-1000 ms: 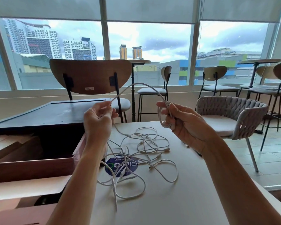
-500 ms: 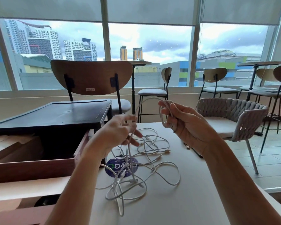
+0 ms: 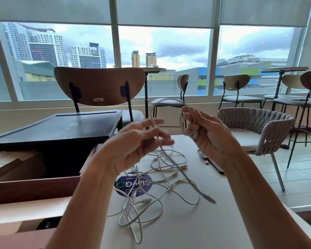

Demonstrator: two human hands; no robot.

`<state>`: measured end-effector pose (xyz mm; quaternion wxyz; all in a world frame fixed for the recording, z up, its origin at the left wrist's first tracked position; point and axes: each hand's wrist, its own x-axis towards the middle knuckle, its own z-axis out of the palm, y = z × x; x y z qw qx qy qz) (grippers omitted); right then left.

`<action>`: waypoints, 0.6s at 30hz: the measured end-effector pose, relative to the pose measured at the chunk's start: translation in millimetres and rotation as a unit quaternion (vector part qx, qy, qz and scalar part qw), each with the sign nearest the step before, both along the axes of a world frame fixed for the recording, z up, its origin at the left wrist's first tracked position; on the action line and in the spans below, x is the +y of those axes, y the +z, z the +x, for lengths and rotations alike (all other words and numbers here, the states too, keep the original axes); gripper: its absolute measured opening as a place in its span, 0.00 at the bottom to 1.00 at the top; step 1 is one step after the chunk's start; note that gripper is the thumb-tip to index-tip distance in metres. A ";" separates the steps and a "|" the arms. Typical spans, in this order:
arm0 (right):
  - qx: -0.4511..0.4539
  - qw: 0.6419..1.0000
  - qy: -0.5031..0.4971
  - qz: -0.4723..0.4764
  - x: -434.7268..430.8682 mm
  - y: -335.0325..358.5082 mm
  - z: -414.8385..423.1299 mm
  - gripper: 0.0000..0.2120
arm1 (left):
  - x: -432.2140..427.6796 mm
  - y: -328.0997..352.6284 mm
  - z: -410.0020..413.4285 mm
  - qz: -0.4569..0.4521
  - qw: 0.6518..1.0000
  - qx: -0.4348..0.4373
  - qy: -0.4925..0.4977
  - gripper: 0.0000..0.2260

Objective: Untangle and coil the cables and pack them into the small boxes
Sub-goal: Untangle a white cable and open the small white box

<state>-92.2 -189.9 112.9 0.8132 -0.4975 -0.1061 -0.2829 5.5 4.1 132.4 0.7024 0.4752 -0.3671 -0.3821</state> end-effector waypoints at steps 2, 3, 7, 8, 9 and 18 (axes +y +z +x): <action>0.022 1.000 -0.002 -0.002 -0.9 -1.1 0.7 0.13 | -0.4 -10.0 1.8 0.146 0.981 -0.126 0.017 0.14; 0.035 0.999 -0.001 -0.003 -1.5 -1.9 0.8 0.13 | -1.4 -14.5 2.6 0.216 0.956 -0.198 0.024 0.13; 0.100 0.995 0.006 -0.022 -3.7 -7.0 -0.5 0.13 | -6.8 -28.4 14.9 0.383 0.824 -0.409 0.081 0.15; 0.115 0.993 0.008 -0.031 -4.0 -8.2 -0.5 0.13 | -8.6 -30.3 21.8 0.386 0.801 -0.442 0.119 0.18; 0.127 0.991 0.010 -0.040 -3.5 -9.0 0.1 0.13 | -9.6 -30.7 26.8 0.365 0.792 -0.461 0.163 0.22; 0.146 0.984 0.090 -0.043 2.1 -8.7 -0.6 0.16 | -20.5 -19.2 12.7 0.000 0.825 -0.488 0.285 0.11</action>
